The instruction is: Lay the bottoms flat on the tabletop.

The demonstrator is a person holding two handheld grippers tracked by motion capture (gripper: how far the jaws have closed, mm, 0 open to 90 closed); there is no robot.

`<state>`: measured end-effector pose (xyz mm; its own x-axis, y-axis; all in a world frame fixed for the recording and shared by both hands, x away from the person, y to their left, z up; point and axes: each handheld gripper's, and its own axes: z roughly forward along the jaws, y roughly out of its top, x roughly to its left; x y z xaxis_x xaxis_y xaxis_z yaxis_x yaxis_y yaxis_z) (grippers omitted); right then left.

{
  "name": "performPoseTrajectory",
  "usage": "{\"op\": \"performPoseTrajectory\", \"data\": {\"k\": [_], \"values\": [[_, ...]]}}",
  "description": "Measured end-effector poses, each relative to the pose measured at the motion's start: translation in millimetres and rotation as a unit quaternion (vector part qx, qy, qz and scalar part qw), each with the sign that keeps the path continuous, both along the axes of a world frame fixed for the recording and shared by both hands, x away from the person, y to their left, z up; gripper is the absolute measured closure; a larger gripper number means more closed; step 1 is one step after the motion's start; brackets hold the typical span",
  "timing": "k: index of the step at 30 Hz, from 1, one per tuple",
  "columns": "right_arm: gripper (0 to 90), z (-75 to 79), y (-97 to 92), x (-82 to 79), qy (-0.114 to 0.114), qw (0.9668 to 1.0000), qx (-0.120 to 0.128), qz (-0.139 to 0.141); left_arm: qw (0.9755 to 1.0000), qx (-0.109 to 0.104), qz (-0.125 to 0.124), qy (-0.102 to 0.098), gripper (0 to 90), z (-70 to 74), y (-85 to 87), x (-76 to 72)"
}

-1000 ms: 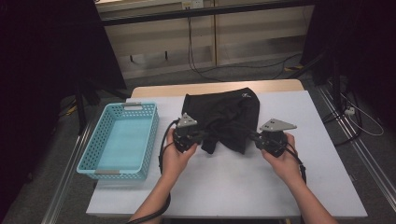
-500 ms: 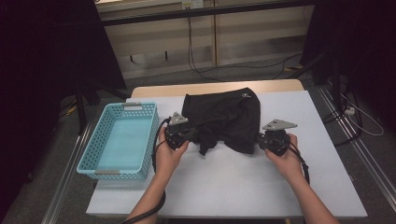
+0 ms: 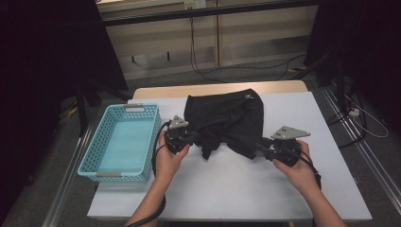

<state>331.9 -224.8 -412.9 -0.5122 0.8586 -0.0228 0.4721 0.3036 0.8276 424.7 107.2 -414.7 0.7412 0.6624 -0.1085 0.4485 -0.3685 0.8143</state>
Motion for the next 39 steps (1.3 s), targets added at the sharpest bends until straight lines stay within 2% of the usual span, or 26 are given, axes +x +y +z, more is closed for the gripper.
{"op": "performPoseTrajectory", "data": {"k": [4,6,11,13,17,19,23,24,26,28,32,36,39], "values": [[72.5,3.9,11.8,-1.9,-0.003,0.9997,0.007,0.024,1.0000,0.000,-0.003,0.001,86.9,-0.5,-0.4,-0.3],[75.5,1.3,18.6,-1.8,0.007,0.9989,0.014,0.043,1.0000,0.001,-0.003,0.001,87.0,-0.8,-0.4,-0.2],[74.0,-24.5,41.0,9.5,0.043,0.9966,-0.018,0.067,1.0000,0.002,-0.003,0.001,87.0,-0.7,-1.6,-1.0],[69.7,-34.1,49.1,16.0,0.051,0.9955,-0.033,0.072,1.0000,0.001,-0.003,0.001,87.0,-1.1,-1.9,-1.4],[66.5,-47.2,55.2,26.9,0.058,0.9954,-0.054,0.054,1.0000,-0.001,-0.002,0.004,87.0,-1.9,-0.4,-0.9],[70.4,-48.3,51.9,29.6,0.069,0.9961,-0.027,0.049,1.0000,-0.001,0.000,0.003,86.9,-2.3,0.8,-0.6],[89.9,-47.4,46.0,30.8,0.077,0.9958,-0.020,0.046,1.0000,-0.002,0.002,0.001,87.0,-1.2,1.6,-1.2],[90.0,-46.8,44.7,30.4,0.081,0.9954,-0.020,0.046,1.0000,-0.003,0.002,0.002,87.0,-0.7,1.6,-1.4],[90.0,-43.7,41.7,28.7,0.095,0.9932,-0.006,0.068,1.0000,-0.007,0.002,0.002,86.8,0.3,1.8,-1.8],[90.0,-36.4,37.2,23.3,0.087,0.9935,-0.004,0.073,1.0000,-0.005,0.002,-0.001,86.8,1.5,2.6,-1.7],[90.0,-18.0,25.0,7.1,0.066,0.9936,0.021,0.088,0.9999,-0.009,0.008,-0.003,86.8,3.0,5.7,-0.5],[90.0,-8.9,6.3,-0.6,0.059,0.9937,0.046,0.084,0.9998,-0.012,0.012,-0.005,86.8,4.3,8.7,-0.6],[89.1,-10.9,0.2,0.7,0.060,0.9946,0.046,0.070,0.9998,-0.012,0.011,-0.006,86.8,4.7,8.1,-1.1]]}}
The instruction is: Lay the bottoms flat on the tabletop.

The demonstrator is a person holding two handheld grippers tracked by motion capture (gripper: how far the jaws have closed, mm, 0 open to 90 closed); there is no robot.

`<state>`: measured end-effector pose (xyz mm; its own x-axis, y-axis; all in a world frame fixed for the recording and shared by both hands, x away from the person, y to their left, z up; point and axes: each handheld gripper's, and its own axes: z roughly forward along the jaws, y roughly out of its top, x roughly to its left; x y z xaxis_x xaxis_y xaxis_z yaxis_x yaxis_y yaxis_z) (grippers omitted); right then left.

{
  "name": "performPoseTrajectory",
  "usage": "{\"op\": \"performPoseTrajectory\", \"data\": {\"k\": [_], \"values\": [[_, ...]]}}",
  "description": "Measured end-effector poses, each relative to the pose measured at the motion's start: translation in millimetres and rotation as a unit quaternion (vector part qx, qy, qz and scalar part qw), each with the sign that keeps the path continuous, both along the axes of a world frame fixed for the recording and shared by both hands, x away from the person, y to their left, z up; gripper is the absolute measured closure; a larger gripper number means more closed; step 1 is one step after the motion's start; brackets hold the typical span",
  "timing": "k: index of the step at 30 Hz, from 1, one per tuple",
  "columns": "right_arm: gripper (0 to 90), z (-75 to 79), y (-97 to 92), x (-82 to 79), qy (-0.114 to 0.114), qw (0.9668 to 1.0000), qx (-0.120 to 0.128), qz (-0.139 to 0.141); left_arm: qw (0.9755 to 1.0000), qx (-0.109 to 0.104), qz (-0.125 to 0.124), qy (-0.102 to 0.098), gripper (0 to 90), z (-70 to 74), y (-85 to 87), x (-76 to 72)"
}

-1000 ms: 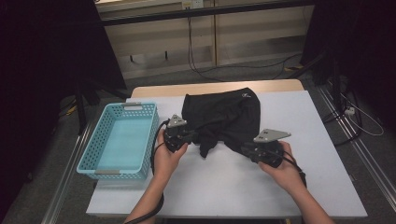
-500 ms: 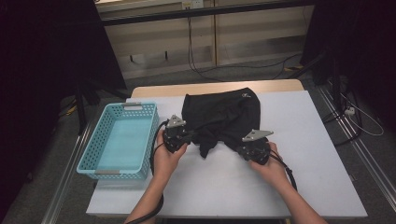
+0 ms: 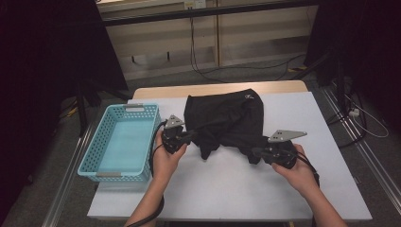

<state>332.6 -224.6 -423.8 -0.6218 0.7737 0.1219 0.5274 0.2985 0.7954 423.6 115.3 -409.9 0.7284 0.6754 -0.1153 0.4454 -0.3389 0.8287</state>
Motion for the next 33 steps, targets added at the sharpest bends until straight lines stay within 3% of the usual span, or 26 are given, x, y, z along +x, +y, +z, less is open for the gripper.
{"op": "performPoseTrajectory", "data": {"k": [3,8,10,12,13,14,16,20,24,29,33], "values": [[83.7,-6.0,7.1,0.5,-0.002,0.9998,-0.019,0.008,1.0000,0.003,-0.004,0.001,86.8,-0.9,-2.1,-0.4],[73.2,-5.0,30.5,-0.3,-0.020,0.9989,-0.028,0.033,1.0000,0.004,-0.005,0.003,86.7,-2.3,-3.5,-0.5],[70.3,-10.5,40.7,1.0,-0.017,0.9981,-0.045,0.039,1.0000,0.003,-0.005,0.003,86.7,-2.6,-3.9,-0.7],[67.6,-18.9,48.4,4.6,-0.012,0.9961,-0.079,0.038,1.0000,0.005,-0.006,0.002,86.6,-2.6,-3.9,-1.0],[67.6,-18.9,48.4,4.6,-0.012,0.9961,-0.079,0.038,1.0000,0.005,-0.006,0.002,86.6,-2.6,-3.9,-1.0],[67.7,-26.7,50.9,10.0,-0.005,0.9947,-0.100,0.024,1.0000,0.007,-0.005,0.001,86.6,-2.4,-3.2,-0.9],[70.3,-31.5,50.5,14.7,0.000,0.9941,-0.107,0.018,1.0000,0.005,-0.004,0.001,86.5,-2.8,-2.3,-0.6],[86.0,-32.8,47.7,18.9,0.000,0.9947,-0.103,0.001,1.0000,0.006,-0.004,0.003,86.4,-3.8,-2.0,-0.3],[89.4,-27.4,43.6,16.6,0.009,0.9956,-0.092,0.010,1.0000,0.000,0.001,-0.001,86.5,0.5,1.7,-0.2],[89.6,-6.3,28.9,1.4,-0.010,0.9980,-0.060,0.016,0.9997,-0.013,0.015,-0.013,86.8,10.1,10.9,0.0],[89.6,8.7,10.6,-4.7,-0.023,0.9990,-0.038,0.002,0.9992,-0.015,0.033,-0.019,87.3,15.3,20.8,1.5]]}}
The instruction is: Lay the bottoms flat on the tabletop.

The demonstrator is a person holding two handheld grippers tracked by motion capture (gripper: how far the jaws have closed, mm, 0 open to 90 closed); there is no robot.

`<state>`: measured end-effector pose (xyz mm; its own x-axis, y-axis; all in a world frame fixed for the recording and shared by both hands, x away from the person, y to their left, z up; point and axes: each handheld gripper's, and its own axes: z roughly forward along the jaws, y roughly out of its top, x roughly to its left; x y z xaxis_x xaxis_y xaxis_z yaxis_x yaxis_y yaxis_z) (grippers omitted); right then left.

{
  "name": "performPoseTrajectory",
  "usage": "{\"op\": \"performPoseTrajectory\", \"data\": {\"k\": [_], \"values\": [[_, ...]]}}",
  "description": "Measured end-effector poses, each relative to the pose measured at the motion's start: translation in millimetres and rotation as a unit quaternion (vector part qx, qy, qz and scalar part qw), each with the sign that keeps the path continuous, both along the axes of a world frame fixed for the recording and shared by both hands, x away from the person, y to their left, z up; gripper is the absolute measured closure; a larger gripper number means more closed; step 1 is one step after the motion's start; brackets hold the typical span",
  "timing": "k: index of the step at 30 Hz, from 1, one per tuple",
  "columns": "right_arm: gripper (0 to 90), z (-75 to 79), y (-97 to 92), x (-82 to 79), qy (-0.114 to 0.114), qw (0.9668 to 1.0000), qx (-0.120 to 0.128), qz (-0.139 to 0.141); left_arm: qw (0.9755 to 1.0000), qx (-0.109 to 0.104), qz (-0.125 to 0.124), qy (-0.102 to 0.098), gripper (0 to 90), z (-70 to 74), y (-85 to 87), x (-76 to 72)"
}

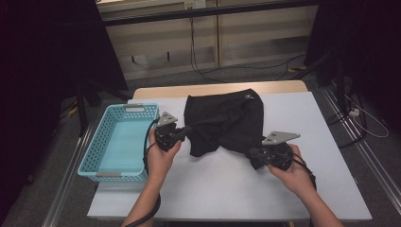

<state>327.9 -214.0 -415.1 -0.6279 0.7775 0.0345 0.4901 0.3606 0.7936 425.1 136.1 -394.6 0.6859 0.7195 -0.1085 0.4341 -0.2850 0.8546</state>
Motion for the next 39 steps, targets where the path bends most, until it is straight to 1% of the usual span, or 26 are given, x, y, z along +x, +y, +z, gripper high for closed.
{"op": "performPoseTrajectory", "data": {"k": [2,3,4,7,8,10,11,12,13,14,16,17,19,22,24,25,29,31,32,33,34,35,36,37,38,39], "values": [[89.6,2.7,-5.0,-0.6,-0.001,0.9999,0.013,-0.006,1.0000,-0.001,0.009,0.000,87.5,0.6,4.5,0.4],[89.5,2.6,-5.9,-0.4,-0.001,0.9999,0.013,-0.008,0.9999,-0.002,0.010,0.001,87.5,0.2,5.1,0.4],[89.4,1.4,-6.0,0.1,0.000,0.9999,0.011,-0.009,1.0000,0.002,0.009,0.001,87.5,-0.5,5.1,0.6],[89.0,-7.0,-4.6,3.6,0.008,0.9998,-0.001,-0.020,0.9999,0.011,0.008,0.001,85.8,-5.4,2.0,1.1],[88.8,-10.7,-4.3,5.1,0.008,0.9997,-0.002,-0.025,0.9999,0.014,0.008,0.001,83.3,-7.1,0.7,1.2],[87.6,-16.8,-2.8,7.7,0.015,0.9992,-0.015,-0.033,0.9998,0.017,0.006,0.003,77.7,-9.9,-1.8,1.4],[87.6,-16.8,-2.8,7.7,0.015,0.9992,-0.015,-0.033,0.9998,0.017,0.006,0.003,72.4,-9.9,-1.8,1.4],[82.9,-19.2,-0.7,8.4,0.014,0.9986,-0.028,-0.043,0.9998,0.017,0.003,0.003,66.6,-10.9,-4.6,0.9],[82.9,-19.2,-0.7,8.4,0.014,0.9986,-0.028,-0.043,0.9998,0.017,0.003,0.003,62.0,-10.9,-4.6,0.9],[79.2,-17.4,3.1,6.7,0.008,0.9989,-0.027,-0.038,0.9998,0.017,-0.005,0.006,56.8,-11.2,-7.7,0.3],[74.5,-13.9,9.2,4.5,-0.002,0.9996,-0.020,-0.022,0.9998,0.019,-0.008,0.007,46.8,-11.9,-9.7,0.1],[73.3,-12.7,12.7,3.7,-0.002,0.9997,-0.018,-0.015,0.9996,0.023,-0.011,0.008,42.9,-13.0,-11.9,0.0],[72.1,-12.6,20.4,3.1,-0.009,0.9998,-0.019,0.005,0.9991,0.035,-0.019,0.012,38.4,-16.2,-17.3,-0.5],[71.4,-15.3,31.1,3.7,-0.010,0.9990,-0.027,0.033,0.9989,0.041,-0.018,0.011,31.0,-16.5,-18.2,-0.4],[71.4,-17.3,34.5,4.1,-0.005,0.9988,-0.031,0.039,0.9989,0.041,-0.019,0.012,29.5,-15.2,-17.0,-0.1],[71.3,-24.0,40.5,6.3,0.008,0.9979,-0.042,0.048,0.9991,0.037,-0.016,0.010,28.1,-13.5,-15.8,0.0],[69.7,-37.7,44.2,14.0,0.022,0.9959,-0.081,0.034,0.9991,0.037,-0.018,0.009,26.7,-12.1,-15.2,-0.7],[72.2,-41.1,44.3,17.0,0.019,0.9969,-0.069,0.033,0.9990,0.038,-0.024,0.010,26.4,-11.6,-16.6,-1.8],[75.0,-41.4,44.8,17.7,0.015,0.9968,-0.073,0.030,0.9990,0.038,-0.024,0.010,26.3,-11.6,-16.6,-1.8],[75.0,-41.4,44.8,17.7,0.015,0.9968,-0.073,0.030,0.9990,0.037,-0.024,0.010,26.3,-11.5,-17.2,-2.4],[84.2,-41.7,44.7,18.9,0.012,0.9966,-0.078,0.025,0.9989,0.039,-0.025,0.008,26.2,-11.4,-17.6,-2.5],[87.8,-41.1,43.8,19.5,0.010,0.9964,-0.082,0.020,0.9988,0.039,-0.027,0.009,26.1,-11.1,-18.1,-3.0],[88.4,-40.0,42.2,20.3,0.017,0.9968,-0.076,0.017,0.9988,0.039,-0.028,0.009,26.1,-10.7,-18.2,-3.3],[88.4,-40.0,42.2,20.3,0.017,0.9968,-0.076,0.017,0.9988,0.039,-0.028,0.009,26.1,-10.7,-18.2,-3.3],[88.8,-36.9,39.1,19.7,0.034,0.9978,-0.052,0.023,0.9989,0.038,-0.028,0.006,26.1,-9.2,-18.3,-3.8],[88.9,-34.3,37.8,18.0,0.035,0.9982,-0.041,0.026,0.9989,0.037,-0.029,0.006,26.1,-8.3,-18.5,-3.9]]}}
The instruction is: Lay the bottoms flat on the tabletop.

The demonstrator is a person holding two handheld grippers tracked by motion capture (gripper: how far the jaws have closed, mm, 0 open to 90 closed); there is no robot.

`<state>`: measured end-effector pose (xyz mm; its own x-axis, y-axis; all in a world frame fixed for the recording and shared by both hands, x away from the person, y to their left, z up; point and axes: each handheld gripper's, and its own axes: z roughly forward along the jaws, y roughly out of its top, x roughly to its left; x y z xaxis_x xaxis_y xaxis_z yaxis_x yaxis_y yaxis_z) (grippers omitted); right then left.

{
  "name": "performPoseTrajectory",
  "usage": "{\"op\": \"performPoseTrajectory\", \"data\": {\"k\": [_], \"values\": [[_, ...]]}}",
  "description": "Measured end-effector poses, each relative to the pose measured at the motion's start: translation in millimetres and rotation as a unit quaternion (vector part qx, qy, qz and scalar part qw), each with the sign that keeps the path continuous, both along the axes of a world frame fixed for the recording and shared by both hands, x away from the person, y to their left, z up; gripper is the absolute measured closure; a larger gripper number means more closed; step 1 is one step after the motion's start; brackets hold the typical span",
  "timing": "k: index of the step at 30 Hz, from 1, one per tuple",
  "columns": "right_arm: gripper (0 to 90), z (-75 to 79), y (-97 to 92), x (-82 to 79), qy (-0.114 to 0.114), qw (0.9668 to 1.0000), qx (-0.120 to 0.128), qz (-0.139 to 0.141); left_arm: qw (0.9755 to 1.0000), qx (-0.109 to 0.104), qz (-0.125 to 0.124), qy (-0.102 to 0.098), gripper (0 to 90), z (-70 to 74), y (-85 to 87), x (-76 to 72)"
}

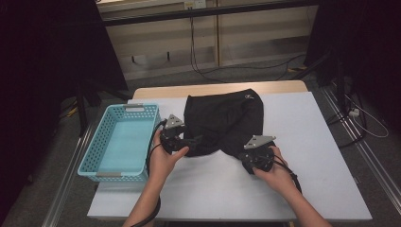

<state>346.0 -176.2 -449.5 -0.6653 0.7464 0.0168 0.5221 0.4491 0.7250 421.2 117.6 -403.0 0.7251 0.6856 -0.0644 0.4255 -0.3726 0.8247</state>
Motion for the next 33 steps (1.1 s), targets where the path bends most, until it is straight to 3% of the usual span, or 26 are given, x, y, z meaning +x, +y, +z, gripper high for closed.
{"op": "performPoseTrajectory", "data": {"k": [3,8,11,13,14,15,17,18,19,22,23,24,27,28,29,31,33], "values": [[89.1,11.5,-3.1,-7.3,0.001,0.9995,0.028,0.017,1.0000,-0.003,-0.002,-0.004,26.1,2.5,-1.2,-1.1],[87.0,22.5,-4.1,-20.1,0.012,0.9976,0.046,0.050,0.9999,0.000,-0.009,-0.006,26.1,3.9,-3.7,-3.2],[69.3,18.2,-4.6,-19.0,0.012,0.9984,0.043,0.033,0.9999,0.001,-0.011,-0.004,25.8,4.1,-4.8,-4.3],[60.4,17.9,-9.0,-14.8,0.007,0.9988,0.045,0.016,0.9999,0.000,-0.014,-0.004,25.7,4.5,-4.7,-4.7],[60.4,17.9,-9.0,-14.8,0.007,0.9988,0.045,0.016,0.9999,0.000,-0.014,-0.004,25.6,4.5,-4.7,-4.7],[58.7,20.9,-18.3,-9.4,0.000,0.9985,0.054,-0.006,0.9999,-0.001,-0.014,-0.005,25.4,5.1,-4.4,-4.8],[57.5,22.8,-24.3,-6.3,-0.006,0.9982,0.057,-0.020,0.9999,-0.002,-0.014,-0.005,25.3,5.1,-4.3,-4.8],[55.8,24.8,-36.9,0.6,-0.017,0.9966,0.054,-0.060,0.9999,-0.001,-0.016,-0.003,24.9,4.3,-5.0,-4.7],[55.6,24.4,-43.1,4.6,-0.022,0.9952,0.050,-0.081,0.9999,-0.001,-0.016,-0.003,24.8,4.3,-5.0,-4.7],[56.1,18.4,-59.2,17.7,-0.022,0.9902,0.041,-0.132,0.9998,0.001,-0.022,0.000,24.4,3.5,-7.7,-5.7],[56.1,18.4,-59.2,17.7,-0.022,0.9902,0.041,-0.132,0.9998,0.001,-0.022,0.000,24.3,3.5,-7.7,-5.7],[57.3,13.8,-66.0,26.5,-0.021,0.9866,0.037,-0.157,0.9997,0.003,-0.025,-0.001,24.2,4.0,-9.3,-6.6],[57.5,9.4,-70.1,36.0,-0.018,0.9839,0.021,-0.176,0.9996,0.005,-0.029,-0.002,24.1,4.2,-11.0,-7.4],[57.7,5.0,-72.6,45.5,-0.019,0.9797,0.019,-0.199,0.9995,0.004,-0.033,-0.001,24.1,3.7,-12.6,-8.2],[57.7,5.0,-72.6,45.5,-0.019,0.9797,0.019,-0.199,0.9995,0.004,-0.033,-0.001,24.1,3.7,-12.6,-8.2],[58.1,-2.0,-73.1,60.2,-0.006,0.9758,0.028,-0.217,0.9993,0.006,-0.036,-0.003,23.9,3.0,-12.5,-8.6],[58.1,-4.3,-72.1,64.8,-0.001,0.9749,0.026,-0.221,0.9994,0.004,-0.035,-0.001,23.7,2.5,-12.9,-9.1]]}}
